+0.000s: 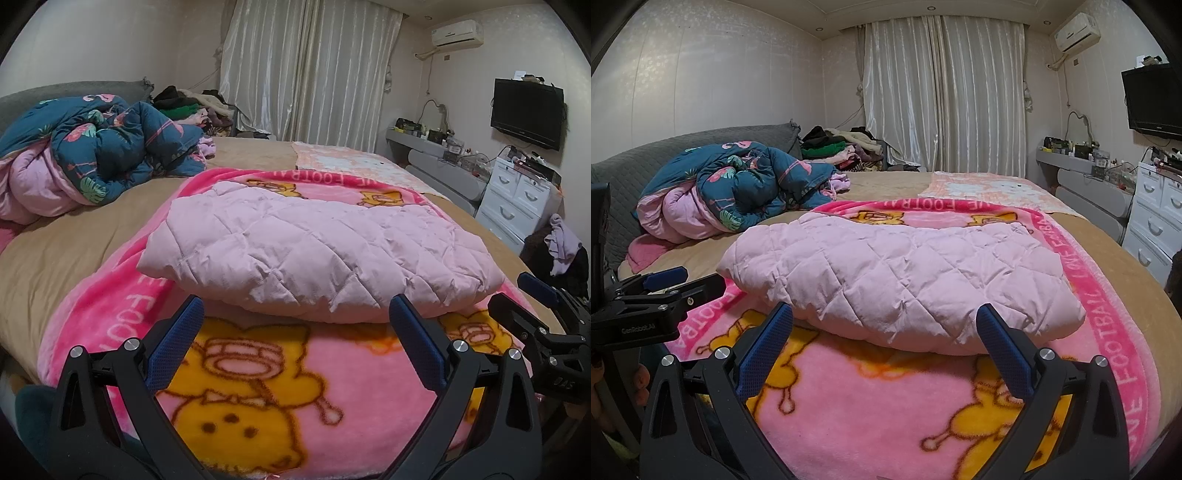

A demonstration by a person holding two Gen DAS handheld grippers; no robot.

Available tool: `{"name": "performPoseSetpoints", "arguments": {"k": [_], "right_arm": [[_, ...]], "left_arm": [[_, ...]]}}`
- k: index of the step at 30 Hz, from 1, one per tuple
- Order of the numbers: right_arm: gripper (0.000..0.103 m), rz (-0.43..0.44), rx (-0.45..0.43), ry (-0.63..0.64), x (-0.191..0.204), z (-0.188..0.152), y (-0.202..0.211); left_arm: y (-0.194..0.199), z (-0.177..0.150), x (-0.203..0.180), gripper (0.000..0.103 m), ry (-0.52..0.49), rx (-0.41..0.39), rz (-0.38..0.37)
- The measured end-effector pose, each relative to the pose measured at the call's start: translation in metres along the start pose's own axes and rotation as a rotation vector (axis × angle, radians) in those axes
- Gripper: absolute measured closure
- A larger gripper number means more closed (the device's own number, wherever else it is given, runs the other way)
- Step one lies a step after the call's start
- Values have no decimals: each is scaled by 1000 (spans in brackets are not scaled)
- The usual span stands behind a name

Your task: Fold large clothes

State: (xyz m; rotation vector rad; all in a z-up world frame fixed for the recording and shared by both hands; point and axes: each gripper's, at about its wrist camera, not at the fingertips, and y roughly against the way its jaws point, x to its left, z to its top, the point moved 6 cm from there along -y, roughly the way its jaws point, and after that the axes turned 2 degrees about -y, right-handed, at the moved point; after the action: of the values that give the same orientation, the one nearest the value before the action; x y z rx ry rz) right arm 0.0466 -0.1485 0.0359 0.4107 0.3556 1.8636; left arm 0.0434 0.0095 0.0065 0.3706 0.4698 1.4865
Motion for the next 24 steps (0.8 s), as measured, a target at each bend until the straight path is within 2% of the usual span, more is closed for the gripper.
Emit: {"name": "performPoseSetpoints", "arguments": {"k": [24], "right_arm": [[4,-1,2,-3,-2,-1,1]], "left_arm": [[0,1,-1,9,-1,1,3]]}}
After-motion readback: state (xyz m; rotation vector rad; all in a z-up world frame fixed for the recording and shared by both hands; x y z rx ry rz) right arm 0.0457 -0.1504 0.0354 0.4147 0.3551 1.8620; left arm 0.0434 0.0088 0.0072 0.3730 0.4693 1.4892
